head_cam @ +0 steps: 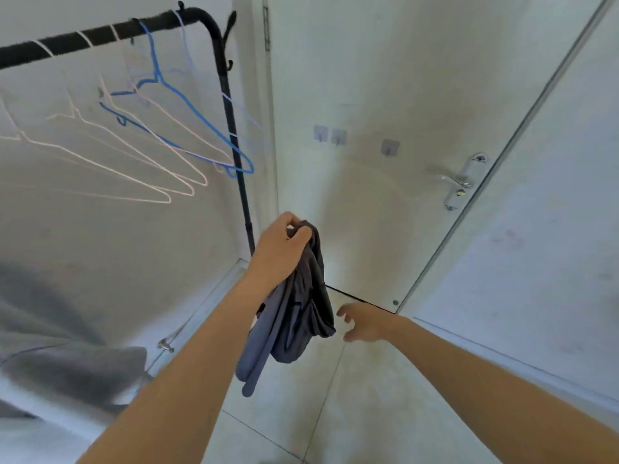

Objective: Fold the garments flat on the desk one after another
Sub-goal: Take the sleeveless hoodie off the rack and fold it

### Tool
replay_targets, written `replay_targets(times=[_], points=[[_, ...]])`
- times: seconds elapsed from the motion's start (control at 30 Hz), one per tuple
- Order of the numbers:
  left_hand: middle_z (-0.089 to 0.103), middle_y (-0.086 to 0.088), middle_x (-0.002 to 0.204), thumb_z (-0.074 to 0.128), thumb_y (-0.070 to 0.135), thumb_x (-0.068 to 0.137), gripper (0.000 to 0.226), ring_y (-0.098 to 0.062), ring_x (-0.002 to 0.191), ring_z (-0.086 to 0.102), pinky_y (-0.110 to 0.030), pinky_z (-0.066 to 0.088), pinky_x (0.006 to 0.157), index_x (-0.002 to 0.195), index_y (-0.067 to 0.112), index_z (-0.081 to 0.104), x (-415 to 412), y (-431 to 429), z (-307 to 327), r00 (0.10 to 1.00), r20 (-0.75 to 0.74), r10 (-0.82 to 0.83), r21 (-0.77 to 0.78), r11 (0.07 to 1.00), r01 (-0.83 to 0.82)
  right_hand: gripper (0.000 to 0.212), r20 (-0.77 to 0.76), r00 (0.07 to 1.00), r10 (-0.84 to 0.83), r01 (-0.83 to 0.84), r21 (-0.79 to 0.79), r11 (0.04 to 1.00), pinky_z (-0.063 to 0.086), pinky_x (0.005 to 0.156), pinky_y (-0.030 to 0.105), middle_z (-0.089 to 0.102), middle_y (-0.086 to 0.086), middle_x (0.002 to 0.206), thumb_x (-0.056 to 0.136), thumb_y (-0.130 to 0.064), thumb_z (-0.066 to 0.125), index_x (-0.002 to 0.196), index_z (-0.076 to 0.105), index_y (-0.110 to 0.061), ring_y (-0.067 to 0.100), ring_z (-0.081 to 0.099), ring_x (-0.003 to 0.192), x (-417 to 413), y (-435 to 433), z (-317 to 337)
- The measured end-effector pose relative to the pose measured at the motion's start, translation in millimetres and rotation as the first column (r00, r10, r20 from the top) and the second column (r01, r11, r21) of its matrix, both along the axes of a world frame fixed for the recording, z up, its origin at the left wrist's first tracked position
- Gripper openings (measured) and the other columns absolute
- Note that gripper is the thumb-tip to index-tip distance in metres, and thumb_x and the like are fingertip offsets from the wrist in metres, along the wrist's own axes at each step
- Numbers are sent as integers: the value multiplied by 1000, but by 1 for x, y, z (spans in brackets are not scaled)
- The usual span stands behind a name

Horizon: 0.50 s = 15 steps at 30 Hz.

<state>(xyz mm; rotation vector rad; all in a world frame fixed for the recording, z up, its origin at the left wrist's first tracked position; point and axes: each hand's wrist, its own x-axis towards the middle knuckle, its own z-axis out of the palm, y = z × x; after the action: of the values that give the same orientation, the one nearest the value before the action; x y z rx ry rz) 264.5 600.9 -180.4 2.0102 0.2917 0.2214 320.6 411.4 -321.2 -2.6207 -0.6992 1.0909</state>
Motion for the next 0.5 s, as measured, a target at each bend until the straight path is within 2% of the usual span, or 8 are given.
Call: replay_targets(times=[0.07,0.1,0.17,0.23,0.3,0.43,0.47,0.5], points=[[51,7,59,49,21,94,15,-1,41,37,-12,31,44,80,20,49,1,-36,4,999,5,-47,-31,998,47,79,-113,969,-219,224,37,974,38,101,31,38,8,149,87,-28,70,150,25,-11,24,43,132,-20,-42,-18],[50,7,58,48,20,94,15,-2,41,37,-13,31,44,79,20,48,2,-62,6,996,13,-85,-27,996,85,85,-160,927,-341,356,76,932,41,99,32,33,9,151,85,-29,72,151,21,-11,25,42,132,-31,-69,-23],[48,7,57,48,19,94,15,-3,42,36,-15,31,45,79,20,48,1,-90,11,991,26,-129,-24,991,130,86,-298,797,-525,579,134,804,49,87,34,34,9,148,83,-32,74,150,22,-14,27,53,118,-44,-93,-33],[49,5,60,47,19,94,12,-5,46,38,-17,32,48,82,18,49,-1,-137,16,981,26,-192,-36,981,193,69,-456,645,-613,747,209,631,54,79,33,50,4,130,83,-35,74,139,37,-20,22,61,93,-63,-130,-29],[51,2,66,46,19,95,9,-10,55,42,-21,34,53,88,14,51,-5,-177,21,976,21,-219,-73,973,220,49,-563,529,-635,848,311,430,58,76,33,62,4,114,84,-32,73,125,47,-21,22,65,83,-73,-161,-21],[54,-1,84,42,20,96,16,-12,71,48,-25,37,63,104,11,52,-16,-260,23,960,-6,-279,-126,953,276,24,-782,231,-579,931,350,-101,58,64,33,59,15,116,97,-15,56,117,44,-14,32,70,78,-97,-248,-2],[54,0,87,40,20,97,18,-12,74,48,-25,38,64,108,11,51,-17,-274,22,956,-16,-292,-118,950,288,20,-825,166,-539,920,327,-217,59,63,34,56,15,117,98,-12,52,117,43,-13,34,71,76,-102,-269,3],[54,1,89,39,20,98,18,-11,74,48,-24,38,63,109,11,50,-19,-289,20,947,-25,-320,-106,943,316,19,-842,133,-523,900,324,-293,60,63,35,55,16,116,99,-10,50,116,43,-14,35,71,74,-108,-293,8]])
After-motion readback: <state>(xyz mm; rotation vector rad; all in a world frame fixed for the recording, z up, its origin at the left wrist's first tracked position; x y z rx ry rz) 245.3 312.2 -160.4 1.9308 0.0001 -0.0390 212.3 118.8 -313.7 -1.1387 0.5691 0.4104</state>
